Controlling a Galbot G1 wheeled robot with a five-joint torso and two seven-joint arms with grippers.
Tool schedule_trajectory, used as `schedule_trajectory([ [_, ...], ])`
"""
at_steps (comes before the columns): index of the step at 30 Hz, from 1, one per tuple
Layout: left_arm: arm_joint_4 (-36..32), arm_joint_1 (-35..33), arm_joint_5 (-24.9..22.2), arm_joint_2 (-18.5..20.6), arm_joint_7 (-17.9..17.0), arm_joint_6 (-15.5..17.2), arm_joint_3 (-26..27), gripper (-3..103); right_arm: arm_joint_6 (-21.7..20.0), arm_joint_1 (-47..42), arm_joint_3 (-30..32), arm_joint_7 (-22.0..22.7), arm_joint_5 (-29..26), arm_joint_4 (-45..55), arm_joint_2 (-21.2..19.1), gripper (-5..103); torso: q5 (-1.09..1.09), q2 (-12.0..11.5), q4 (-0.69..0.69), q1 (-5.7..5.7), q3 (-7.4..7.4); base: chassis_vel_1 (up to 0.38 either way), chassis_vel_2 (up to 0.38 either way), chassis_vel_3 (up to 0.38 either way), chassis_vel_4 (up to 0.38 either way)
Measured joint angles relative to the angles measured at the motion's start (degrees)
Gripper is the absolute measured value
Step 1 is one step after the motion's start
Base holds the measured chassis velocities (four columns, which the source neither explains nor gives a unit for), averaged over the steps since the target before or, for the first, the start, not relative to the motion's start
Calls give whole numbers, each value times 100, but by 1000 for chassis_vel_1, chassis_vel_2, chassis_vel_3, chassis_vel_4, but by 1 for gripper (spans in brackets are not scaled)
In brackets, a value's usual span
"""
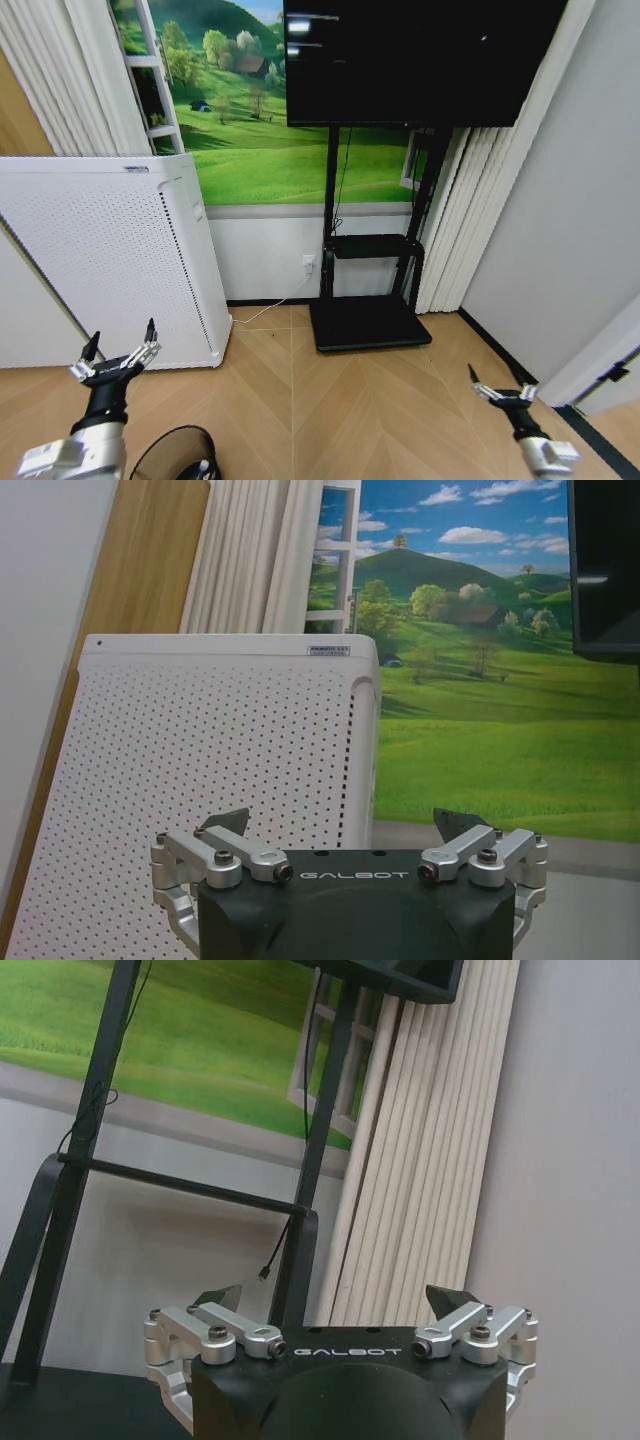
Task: Pick up the trash bin and place the garbage on the floor into it.
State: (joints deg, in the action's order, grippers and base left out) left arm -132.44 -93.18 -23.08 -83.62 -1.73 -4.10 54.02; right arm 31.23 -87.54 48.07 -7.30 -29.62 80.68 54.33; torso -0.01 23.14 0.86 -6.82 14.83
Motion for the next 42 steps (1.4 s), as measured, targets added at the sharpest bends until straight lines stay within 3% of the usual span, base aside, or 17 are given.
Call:
schedule_trajectory([
  [3, 62, 62, -139, 107, 29, 30, -29, 100, -204, -116, -47, -122, -653, 261, -108, 100, 1, 110, -2, -33, 77, 0, 0, 0, 0],
  [8, 112, 147, -211, 240, 34, 63, -151, 100, -252, -267, -60, -122, -751, 598, -27, 100, 0, 205, 0, -67, 138, 0, 0, 0, 0],
  [20, 269, 435, -228, 534, 30, 69, -469, 100, -501, -593, 24, 134, -552, 1565, 407, 100, 0, 406, -1, -137, 270, 0, 0, 0, 0],
  [23, 447, 534, -213, 585, 31, 17, -632, 100, -365, -710, 77, 144, -173, 1658, 799, 100, 0, 548, 0, -188, 361, 0, 0, 0, 0],
  [27, 511, 551, -158, 551, 51, 7, -721, 100, -217, -690, 82, 207, 33, 1561, 974, 100, 1, 683, -1, -239, 445, 0, 0, 0, 0],
  [42, 498, 470, 12, 340, 111, 6, -784, 100, -142, -654, 41, 317, 25, 1497, 761, 100, 1, 1012, -1, -362, 651, 0, 0, 0, 0],
])
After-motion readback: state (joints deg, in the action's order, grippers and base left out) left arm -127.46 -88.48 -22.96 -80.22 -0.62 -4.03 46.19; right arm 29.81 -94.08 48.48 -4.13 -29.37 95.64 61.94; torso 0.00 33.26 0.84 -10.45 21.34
